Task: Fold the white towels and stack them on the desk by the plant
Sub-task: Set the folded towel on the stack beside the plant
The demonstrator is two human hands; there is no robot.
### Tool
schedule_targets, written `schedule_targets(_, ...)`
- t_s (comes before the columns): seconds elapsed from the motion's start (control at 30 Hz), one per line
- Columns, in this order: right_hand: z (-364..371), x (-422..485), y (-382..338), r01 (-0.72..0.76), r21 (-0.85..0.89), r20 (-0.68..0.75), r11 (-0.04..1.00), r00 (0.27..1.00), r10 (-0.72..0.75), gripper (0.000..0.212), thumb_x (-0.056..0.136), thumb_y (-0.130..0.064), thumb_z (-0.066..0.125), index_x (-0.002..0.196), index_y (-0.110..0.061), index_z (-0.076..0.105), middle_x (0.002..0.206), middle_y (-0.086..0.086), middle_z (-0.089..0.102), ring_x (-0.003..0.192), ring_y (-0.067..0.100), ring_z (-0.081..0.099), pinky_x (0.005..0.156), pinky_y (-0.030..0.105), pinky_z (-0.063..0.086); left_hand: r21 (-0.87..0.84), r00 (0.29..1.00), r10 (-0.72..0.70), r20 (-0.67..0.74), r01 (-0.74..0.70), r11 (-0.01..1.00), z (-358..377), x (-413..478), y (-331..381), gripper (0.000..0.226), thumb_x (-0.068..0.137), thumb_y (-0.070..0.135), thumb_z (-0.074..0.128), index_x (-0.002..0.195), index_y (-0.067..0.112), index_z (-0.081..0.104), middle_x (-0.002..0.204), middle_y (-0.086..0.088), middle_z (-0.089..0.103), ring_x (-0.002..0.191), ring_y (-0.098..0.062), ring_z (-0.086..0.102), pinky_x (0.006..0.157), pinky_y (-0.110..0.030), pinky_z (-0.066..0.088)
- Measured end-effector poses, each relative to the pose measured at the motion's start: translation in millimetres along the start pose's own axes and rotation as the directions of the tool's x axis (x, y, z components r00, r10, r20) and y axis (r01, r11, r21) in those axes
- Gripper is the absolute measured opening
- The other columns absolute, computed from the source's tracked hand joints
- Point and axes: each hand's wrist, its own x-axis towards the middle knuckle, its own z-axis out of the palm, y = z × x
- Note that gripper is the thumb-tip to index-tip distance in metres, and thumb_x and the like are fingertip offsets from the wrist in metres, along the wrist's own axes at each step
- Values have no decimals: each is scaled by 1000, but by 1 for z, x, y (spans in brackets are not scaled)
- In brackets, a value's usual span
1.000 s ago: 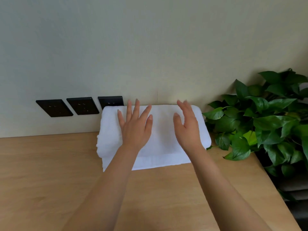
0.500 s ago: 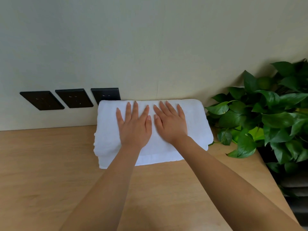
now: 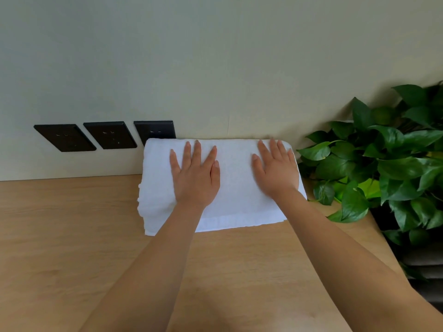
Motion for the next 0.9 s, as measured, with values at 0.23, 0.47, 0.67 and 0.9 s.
schedule_targets(0.23,-3,0,-1,17,0,24,1000,1000,-17,58,100,-48,12,153,-27,13,161,3,7,148,17,-3,119,37,-7,-17,1000,0,11,0,1000,-3,0,1,63,93,47,-5,150,37,19,160,-4,16,148,-22,1,116,-51,-12)
schedule_targets(0.47,-28,10,-24,-8,26,84,1000,996,6,55,102,-45,17,152,-23,20,161,5,6,148,21,-1,119,45,-3,-172,993,-1,118,21,985,-39,28,-7,42,99,40,28,135,33,48,140,1,49,131,-21,38,105,-44,20)
schedule_targets(0.67,-12,-8,-76,256,140,-63,957,966,-249,50,103,-35,21,151,-23,24,161,7,8,149,21,1,119,41,-1,-220,995,-2,-103,-21,975,-37,21,-13,52,102,34,25,152,20,21,159,-4,17,148,-18,4,117,-41,-11)
schedule_targets(0.9,13,-13,-81,236,96,-127,967,966,-223,71,90,-44,0,148,-23,35,156,5,28,147,18,16,120,38,0,-33,998,63,-2,-63,997,-8,4,-19,65,95,37,-2,152,14,19,160,-7,13,148,-18,0,120,-40,-6)
